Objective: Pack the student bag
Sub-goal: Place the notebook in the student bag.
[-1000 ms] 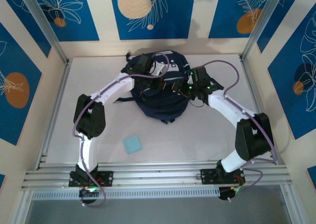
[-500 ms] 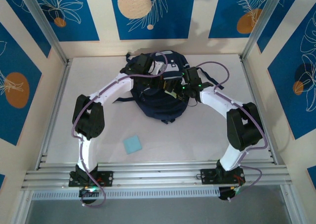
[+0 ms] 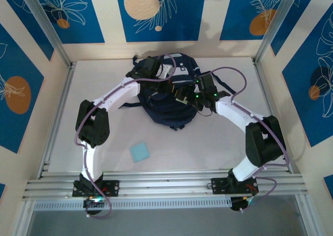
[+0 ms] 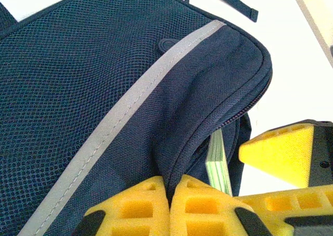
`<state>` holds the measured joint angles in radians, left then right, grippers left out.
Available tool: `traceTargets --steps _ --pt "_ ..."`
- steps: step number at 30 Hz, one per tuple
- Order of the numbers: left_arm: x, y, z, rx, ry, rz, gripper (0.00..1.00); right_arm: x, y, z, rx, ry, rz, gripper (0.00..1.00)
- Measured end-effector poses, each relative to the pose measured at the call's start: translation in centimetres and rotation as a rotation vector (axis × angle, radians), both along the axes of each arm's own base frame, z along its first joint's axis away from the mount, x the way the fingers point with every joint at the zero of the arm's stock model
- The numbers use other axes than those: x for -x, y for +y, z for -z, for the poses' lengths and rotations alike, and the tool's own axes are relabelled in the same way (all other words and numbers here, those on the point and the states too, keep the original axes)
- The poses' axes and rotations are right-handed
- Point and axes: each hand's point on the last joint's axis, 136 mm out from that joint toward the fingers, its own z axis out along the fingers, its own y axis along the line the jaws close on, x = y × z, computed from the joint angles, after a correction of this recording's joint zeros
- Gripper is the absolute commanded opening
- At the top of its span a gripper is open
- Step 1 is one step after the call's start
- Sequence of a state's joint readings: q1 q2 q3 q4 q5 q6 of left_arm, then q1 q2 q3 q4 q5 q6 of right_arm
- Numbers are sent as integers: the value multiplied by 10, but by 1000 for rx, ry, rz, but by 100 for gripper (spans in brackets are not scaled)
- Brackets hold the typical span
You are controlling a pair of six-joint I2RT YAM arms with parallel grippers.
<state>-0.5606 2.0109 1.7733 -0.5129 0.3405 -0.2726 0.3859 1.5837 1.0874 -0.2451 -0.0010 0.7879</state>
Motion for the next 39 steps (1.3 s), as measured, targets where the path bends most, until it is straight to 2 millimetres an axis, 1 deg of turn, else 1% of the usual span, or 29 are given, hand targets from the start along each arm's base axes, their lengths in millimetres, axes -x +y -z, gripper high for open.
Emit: traceTargets --steps 2,5,8,9,11,12,15,16,18,22,25,29,33,34,36,39 --pt "0 0 0 0 0 0 0 1 0 0 7 -9 -10 95" --pt "0 0 0 0 1 0 0 0 2 -2 7 -40 -36 96" --pt "0 0 0 0 0 0 0 1 7 -12 -15 -82 -72 93" --pt "0 0 0 0 0 0 0 0 8 -16 -21 -96 -78 90" --pt "0 0 0 0 0 0 0 0 8 -21 -23 -113 -86 81" --pt "0 0 0 0 0 -1 0 1 9 -22 -22 -116 -90 76" --pt "0 0 0 -1 1 -1 0 3 11 -21 -26 -108 -87 52" --pt "0 0 0 -1 0 0 0 4 11 -19 -27 -104 -88 48" --pt "0 0 0 -1 0 0 0 7 13 -13 -29 -87 -81 44" --pt "0 0 0 1 2 -2 0 21 22 1 -38 -32 -85 43" --pt "0 0 -1 3 4 -6 0 29 31 8 -42 -4 -92 43" --pt "1 0 -1 7 7 -5 0 29 41 17 -55 18 -89 43" --pt "3 0 -1 8 11 -1 0 19 42 39 -33 50 -69 43" --pt "5 0 -1 8 12 0 0 14 43 41 -32 50 -66 42" --pt "7 1 -1 7 13 0 0 1 46 41 -37 33 -59 42" --pt "8 0 -5 18 3 -1 0 -17 50 30 -43 -13 -54 41"
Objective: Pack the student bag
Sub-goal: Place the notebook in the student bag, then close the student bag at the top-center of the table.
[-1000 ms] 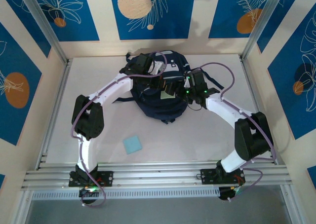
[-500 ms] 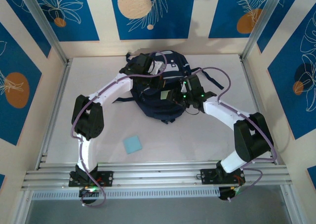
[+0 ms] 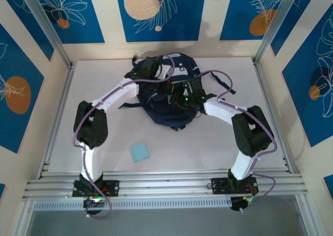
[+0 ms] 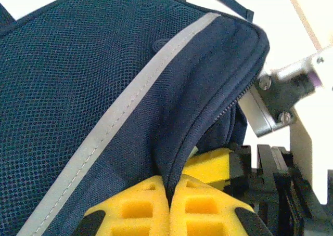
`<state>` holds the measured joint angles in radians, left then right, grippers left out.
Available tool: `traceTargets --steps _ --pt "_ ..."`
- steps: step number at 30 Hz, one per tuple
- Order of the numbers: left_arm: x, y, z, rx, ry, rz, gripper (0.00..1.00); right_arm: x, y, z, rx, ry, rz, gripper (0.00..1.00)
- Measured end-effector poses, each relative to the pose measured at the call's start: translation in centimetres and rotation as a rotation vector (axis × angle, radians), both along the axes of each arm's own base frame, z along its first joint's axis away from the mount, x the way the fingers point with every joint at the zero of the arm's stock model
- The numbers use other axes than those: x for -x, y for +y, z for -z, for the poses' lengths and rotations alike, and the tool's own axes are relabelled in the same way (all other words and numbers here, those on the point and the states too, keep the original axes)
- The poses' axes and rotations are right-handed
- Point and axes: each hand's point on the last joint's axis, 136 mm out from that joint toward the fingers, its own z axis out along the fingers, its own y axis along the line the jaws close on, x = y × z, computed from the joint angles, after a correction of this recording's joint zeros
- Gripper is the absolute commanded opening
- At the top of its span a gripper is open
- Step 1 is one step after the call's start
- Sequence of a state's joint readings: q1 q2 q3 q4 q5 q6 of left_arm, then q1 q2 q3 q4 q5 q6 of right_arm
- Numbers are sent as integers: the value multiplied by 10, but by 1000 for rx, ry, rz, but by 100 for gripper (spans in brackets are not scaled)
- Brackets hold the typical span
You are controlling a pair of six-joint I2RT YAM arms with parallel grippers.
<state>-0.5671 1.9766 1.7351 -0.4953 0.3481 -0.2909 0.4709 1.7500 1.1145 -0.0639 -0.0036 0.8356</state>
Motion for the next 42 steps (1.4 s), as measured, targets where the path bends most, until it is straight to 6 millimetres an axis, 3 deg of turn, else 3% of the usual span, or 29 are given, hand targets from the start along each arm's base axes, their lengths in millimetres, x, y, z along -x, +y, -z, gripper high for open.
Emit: traceTargets --steps 5,16,21,26,29,31,32,37,42 --pt "-2 0 -9 16 -20 -11 0 -18 4 -14 4 -58 1 41" --pt "-6 3 -9 12 -26 -31 0 -36 12 0 5 -73 -41 45" --pt "-7 3 -9 12 -29 -34 0 -30 9 -2 -16 -57 -84 54" --pt "-5 4 -6 3 -15 -34 0 -4 -7 -21 -19 -42 -112 62" --pt "-4 5 -5 -3 -10 -35 9 13 -15 -44 -18 -72 -133 69" --pt "-3 6 -4 -9 -6 -37 21 26 -22 -58 -15 -94 -138 85" --pt "-2 7 -3 -13 -2 -37 27 33 -26 -63 -9 -102 -141 99" --pt "12 23 -3 -52 24 -66 57 65 -47 -70 32 -118 -122 99" --pt "44 53 -4 -113 61 -113 74 89 -66 -56 36 -92 -86 99"
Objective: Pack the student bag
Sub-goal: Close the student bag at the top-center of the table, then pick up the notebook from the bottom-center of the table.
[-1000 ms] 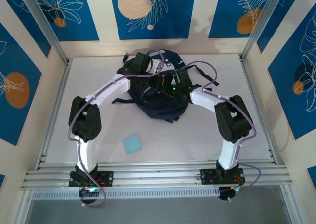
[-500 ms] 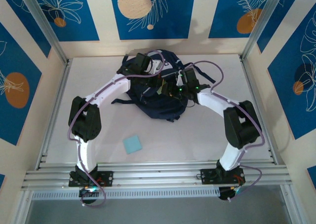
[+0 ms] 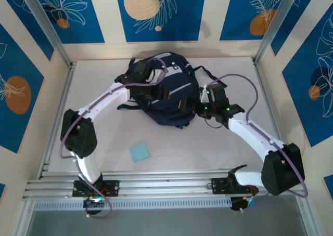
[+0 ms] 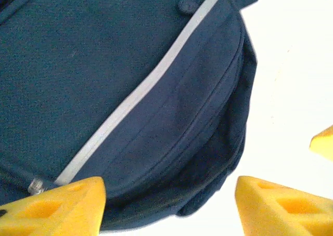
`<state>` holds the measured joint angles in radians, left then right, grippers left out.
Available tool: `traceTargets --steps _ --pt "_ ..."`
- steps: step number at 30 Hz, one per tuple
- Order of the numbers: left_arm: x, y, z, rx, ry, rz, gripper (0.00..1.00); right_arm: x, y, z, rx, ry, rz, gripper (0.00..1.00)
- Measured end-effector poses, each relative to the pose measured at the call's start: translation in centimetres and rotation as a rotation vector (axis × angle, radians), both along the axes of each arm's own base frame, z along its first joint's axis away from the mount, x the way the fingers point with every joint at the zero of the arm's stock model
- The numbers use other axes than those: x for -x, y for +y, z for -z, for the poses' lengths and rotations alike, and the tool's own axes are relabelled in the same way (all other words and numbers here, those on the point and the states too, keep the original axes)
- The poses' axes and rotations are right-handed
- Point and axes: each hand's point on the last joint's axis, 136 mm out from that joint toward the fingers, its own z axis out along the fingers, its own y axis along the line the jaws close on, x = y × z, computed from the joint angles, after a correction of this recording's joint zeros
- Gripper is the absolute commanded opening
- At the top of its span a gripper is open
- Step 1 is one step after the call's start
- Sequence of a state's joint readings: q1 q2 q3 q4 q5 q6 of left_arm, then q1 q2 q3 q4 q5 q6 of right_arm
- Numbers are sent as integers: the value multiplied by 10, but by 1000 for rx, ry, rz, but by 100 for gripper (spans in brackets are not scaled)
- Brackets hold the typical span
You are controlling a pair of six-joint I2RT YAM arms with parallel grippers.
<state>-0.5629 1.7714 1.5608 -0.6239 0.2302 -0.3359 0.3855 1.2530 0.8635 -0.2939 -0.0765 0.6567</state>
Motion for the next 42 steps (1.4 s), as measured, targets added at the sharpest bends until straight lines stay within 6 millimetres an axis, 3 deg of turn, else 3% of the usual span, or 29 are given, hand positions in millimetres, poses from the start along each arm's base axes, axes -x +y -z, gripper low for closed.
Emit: traceTargets --steps 1,3,12,17,21,26,35,42 --pt "7 7 2 -15 11 -12 82 4 -2 3 0 7 7 99" --pt "23 21 9 -43 41 -37 84 9 -6 8 0 15 21 99" --pt "113 96 87 -237 280 -170 88 29 2 33 -1 77 13 99" --pt "153 121 107 -238 370 -289 90 34 13 47 15 112 -12 99" --pt "171 125 120 -222 417 -361 90 37 18 57 41 133 -27 99" --pt "186 126 140 -207 472 -441 90 38 25 55 51 123 -44 100" --pt "197 104 158 -210 503 -453 91 38 25 55 66 116 -38 100" --pt "200 104 169 -276 492 -458 90 38 18 54 91 109 -15 99"
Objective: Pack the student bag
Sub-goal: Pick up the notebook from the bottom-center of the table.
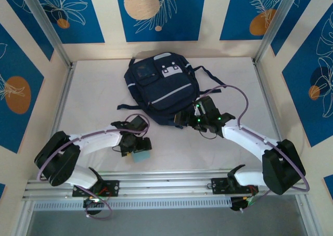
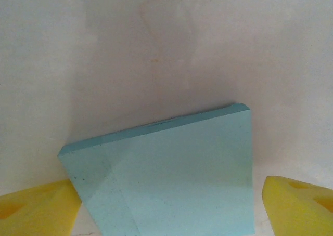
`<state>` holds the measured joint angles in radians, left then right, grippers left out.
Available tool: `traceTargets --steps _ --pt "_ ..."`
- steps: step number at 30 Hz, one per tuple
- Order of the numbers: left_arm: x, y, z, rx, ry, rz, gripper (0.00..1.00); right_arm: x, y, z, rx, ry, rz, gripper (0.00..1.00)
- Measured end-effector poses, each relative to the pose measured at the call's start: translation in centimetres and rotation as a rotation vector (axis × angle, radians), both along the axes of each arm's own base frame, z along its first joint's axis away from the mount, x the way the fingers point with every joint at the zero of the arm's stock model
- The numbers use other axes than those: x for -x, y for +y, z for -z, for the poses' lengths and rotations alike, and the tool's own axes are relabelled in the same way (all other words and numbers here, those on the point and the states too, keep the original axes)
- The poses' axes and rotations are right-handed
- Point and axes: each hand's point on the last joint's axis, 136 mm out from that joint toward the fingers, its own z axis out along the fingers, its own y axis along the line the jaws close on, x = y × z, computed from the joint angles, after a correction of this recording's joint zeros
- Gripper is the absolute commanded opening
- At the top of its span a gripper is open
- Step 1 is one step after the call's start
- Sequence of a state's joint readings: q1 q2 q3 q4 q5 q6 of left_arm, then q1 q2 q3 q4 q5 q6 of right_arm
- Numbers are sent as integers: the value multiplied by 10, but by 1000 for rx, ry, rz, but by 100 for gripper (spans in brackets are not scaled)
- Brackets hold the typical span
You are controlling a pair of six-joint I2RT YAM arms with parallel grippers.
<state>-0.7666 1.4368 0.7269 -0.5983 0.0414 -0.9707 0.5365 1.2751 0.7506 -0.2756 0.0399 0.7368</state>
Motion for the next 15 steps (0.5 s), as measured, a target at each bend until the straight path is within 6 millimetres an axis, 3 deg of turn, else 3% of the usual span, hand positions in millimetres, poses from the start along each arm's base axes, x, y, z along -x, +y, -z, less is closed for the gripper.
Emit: traceTargets --steps 10,15 --pt "-1 4 9 -108 35 47 89 -2 -5 -10 6 -38 21 99" --pt "-1 3 9 -117 46 52 82 0 -9 -8 14 -40 27 100"
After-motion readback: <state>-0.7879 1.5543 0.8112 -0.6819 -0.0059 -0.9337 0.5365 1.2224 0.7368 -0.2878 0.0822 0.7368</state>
